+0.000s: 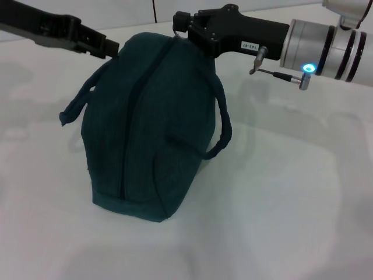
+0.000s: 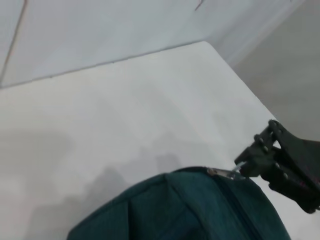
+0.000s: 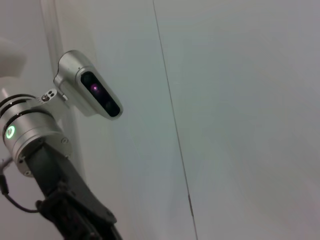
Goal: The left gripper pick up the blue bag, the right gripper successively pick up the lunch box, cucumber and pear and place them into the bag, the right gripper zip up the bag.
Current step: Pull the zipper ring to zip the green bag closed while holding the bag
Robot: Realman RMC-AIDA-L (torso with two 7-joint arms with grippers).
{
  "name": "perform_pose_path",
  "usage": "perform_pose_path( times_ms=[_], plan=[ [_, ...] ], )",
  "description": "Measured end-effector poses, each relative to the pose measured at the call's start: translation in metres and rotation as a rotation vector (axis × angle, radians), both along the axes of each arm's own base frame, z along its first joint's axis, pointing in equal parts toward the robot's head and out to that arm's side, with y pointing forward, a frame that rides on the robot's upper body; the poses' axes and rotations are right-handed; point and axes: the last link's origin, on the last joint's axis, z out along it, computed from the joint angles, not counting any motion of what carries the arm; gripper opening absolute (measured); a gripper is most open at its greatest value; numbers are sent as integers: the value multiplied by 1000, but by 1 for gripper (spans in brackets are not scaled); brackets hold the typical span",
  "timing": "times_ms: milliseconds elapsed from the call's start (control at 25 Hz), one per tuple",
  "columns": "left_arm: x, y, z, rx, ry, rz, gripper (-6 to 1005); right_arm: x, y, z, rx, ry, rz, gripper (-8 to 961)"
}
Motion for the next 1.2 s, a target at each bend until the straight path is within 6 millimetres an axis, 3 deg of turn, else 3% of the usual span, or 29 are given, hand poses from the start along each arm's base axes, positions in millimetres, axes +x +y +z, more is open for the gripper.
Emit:
perform_pose_path(
  times_ms=[440,880,1080,1200],
  plan=[
    [7,0,-18,-55,31,-34,435,1,0,0,2,-2,-4,50],
    [0,3,-28,-33,86,-6,682,1,0,0,2,-2,-2,56],
    [-6,2,-33,-28,112,9,852,1,0,1,6,6,-6,59],
    [-10,2,-32,-20,116,7,780,2,2,7,21,27,-11,60]
  ],
)
